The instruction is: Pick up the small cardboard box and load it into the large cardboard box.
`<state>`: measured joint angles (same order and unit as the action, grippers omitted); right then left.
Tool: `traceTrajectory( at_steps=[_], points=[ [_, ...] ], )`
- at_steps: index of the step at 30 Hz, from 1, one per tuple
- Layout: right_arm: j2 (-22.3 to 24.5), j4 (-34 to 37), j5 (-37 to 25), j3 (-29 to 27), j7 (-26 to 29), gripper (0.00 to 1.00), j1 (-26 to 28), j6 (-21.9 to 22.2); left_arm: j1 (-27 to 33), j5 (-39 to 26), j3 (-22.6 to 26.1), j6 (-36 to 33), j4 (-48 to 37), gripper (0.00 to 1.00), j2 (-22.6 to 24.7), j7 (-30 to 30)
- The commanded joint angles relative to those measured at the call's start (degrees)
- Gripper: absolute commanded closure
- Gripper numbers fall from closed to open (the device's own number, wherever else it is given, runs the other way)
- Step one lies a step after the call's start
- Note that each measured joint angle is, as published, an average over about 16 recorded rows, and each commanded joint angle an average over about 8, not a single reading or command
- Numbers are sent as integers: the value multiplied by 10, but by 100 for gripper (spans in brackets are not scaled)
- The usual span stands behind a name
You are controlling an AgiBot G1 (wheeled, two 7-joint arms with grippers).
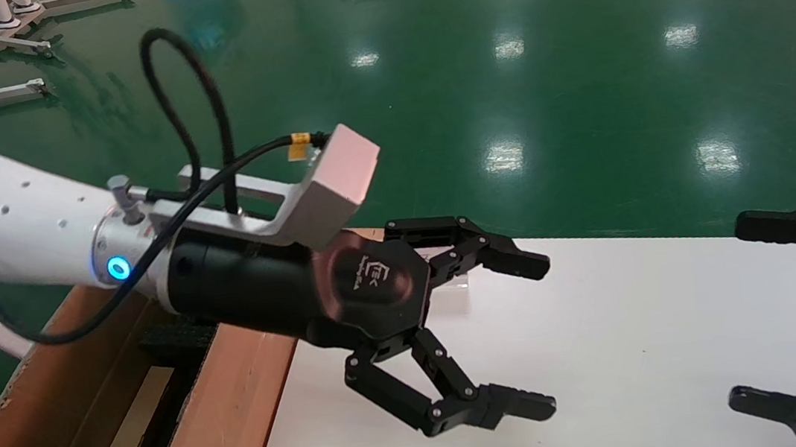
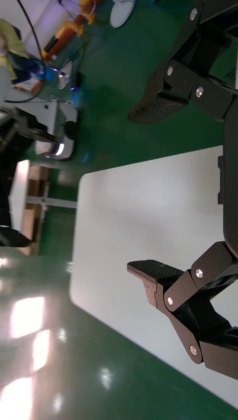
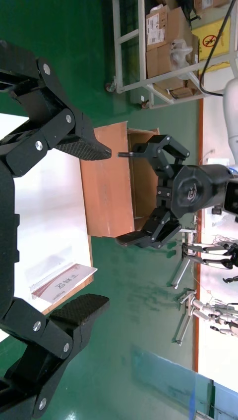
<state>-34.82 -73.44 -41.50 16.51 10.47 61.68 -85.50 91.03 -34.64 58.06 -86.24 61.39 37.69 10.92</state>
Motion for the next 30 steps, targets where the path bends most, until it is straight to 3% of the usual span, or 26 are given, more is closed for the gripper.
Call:
traceTrajectory(
  at_steps=[1, 19, 30],
  points=[
    [0, 0, 0, 0, 0, 0, 0, 0, -28, -7, -41, 1, 12, 0, -3, 0],
    [-1, -1, -2, -3, 2, 0, -1, -1, -274, -67, -391, 5, 113, 0, -25, -2],
    [-2, -1, -3, -5, 3, 0, -1, -2, -301, -73, -430, 5, 123, 0, -27, -2]
  ],
)
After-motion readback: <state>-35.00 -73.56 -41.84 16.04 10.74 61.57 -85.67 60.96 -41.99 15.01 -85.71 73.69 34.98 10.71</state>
